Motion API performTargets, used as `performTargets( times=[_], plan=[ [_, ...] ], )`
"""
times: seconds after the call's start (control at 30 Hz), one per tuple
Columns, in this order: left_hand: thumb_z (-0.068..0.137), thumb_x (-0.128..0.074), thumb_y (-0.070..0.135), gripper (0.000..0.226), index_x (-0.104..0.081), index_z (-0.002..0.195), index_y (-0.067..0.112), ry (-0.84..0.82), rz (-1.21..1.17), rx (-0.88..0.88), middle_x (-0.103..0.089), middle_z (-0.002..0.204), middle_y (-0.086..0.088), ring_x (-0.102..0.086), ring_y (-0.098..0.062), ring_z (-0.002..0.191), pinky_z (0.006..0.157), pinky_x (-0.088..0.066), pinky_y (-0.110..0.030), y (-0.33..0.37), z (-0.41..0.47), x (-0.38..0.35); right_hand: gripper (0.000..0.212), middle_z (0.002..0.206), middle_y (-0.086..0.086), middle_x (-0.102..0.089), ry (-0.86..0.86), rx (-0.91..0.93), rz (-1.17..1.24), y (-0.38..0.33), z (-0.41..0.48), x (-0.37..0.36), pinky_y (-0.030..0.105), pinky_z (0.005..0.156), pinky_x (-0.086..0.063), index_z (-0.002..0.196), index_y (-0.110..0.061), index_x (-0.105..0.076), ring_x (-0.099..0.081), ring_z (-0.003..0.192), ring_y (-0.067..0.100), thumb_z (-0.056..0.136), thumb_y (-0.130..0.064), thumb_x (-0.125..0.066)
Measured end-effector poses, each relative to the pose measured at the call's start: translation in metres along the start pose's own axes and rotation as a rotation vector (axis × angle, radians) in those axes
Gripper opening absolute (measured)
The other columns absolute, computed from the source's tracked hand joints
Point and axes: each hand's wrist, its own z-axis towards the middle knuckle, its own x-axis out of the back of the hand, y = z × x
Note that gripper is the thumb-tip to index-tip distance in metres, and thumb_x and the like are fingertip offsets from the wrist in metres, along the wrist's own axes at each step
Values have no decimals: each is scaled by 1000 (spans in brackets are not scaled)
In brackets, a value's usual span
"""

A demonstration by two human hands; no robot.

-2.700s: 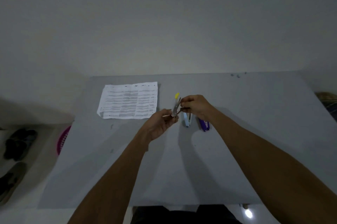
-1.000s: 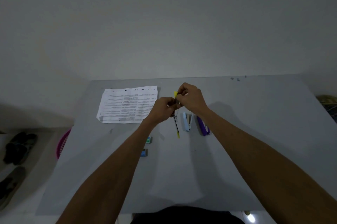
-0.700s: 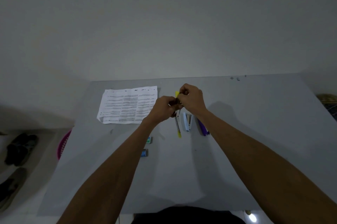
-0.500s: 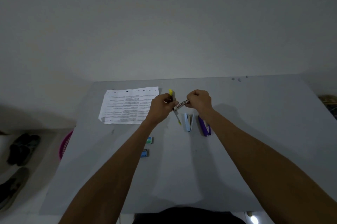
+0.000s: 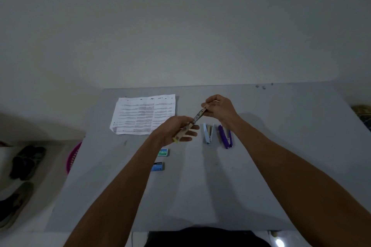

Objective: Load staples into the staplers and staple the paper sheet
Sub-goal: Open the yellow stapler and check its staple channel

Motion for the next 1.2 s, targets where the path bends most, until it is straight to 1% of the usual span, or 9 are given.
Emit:
performTargets(
  times=[0.1, 0.2, 0.33, 0.47, 0.6, 0.83, 0.97, 1.1, 1.2],
  plan=[
    [100, -35, 43, 46, -60, 108, 6, -16, -38, 95, -67, 86, -8, -60, -16, 65, 57, -51, -26, 9, 1, -12, 14, 92, 22, -68, -67, 59, -35, 0, -5, -11, 34, 72, -61, 97, 2, -57, -69, 80, 29, 85, 8, -61],
    [102, -29, 40, 44, -57, 93, 8, 51, -92, 125, -54, 64, -1, -45, -9, 46, 41, -38, -19, 9, 7, -17, 9, 83, 16, -68, -12, 194, -195, 2, -4, -18, 34, 71, -61, 91, 4, -61, -70, 76, 27, 83, 3, -65],
    [103, -24, 36, 42, -51, 81, 11, 54, -218, 144, -49, 52, 1, -40, -9, 39, 38, -33, -17, 5, 9, -16, 10, 87, 9, -70, 93, 354, -387, 5, -4, -21, 19, 68, -57, 92, -1, -70, -68, 71, 18, 84, 0, -64],
    [103, -23, 34, 43, -49, 77, 12, 75, -251, 130, -47, 49, 1, -38, -9, 37, 37, -32, -17, 6, 7, -14, 18, 98, 6, -71, 129, 524, -566, 10, -4, -23, 8, 72, -49, 97, -5, -73, -64, 79, 12, 86, 0, -60],
    [102, -23, 34, 44, -48, 72, 14, 80, -255, 132, -45, 49, 1, -37, -10, 36, 38, -31, -17, 5, 9, -13, 24, 101, 10, -71, 93, 599, -721, 17, -4, -29, 34, 81, -54, 101, -6, -73, -66, 89, 22, 86, -1, -56],
    [102, -24, 31, 42, -42, 68, 15, 96, -309, 137, -41, 46, 2, -35, -10, 34, 35, -29, -15, 3, 10, -14, 28, 111, 11, -67, 93, 603, -943, 22, -11, -32, 41, 81, -52, 107, -5, -71, -63, 97, 28, 89, -2, -50],
    [102, -26, 31, 40, -38, 66, 16, 139, -304, 144, -40, 45, 2, -32, -10, 33, 35, -28, -16, -1, 12, -16, 23, 107, 8, -65, 136, 473, -799, 30, -14, -35, 32, 81, -50, 102, -6, -71, -64, 94, 23, 86, 0, -54],
    [101, -29, 29, 38, -40, 67, 15, 206, -302, 118, -41, 44, 2, -32, -10, 34, 34, -28, -17, -5, 16, -18, 21, 101, 9, -60, 81, 401, -710, 31, -17, -39, 38, 83, -54, 94, -7, -72, -62, 89, 22, 80, 3, -60],
    [101, -30, 29, 39, -43, 67, 14, 223, -296, 110, -44, 49, -1, -34, -10, 35, 34, -30, -17, -5, 17, -19, 15, 101, 9, -59, 64, 369, -694, 29, -20, -39, 33, 79, -53, 91, -6, -71, -60, 81, 18, 80, 1, -64]
  ],
)
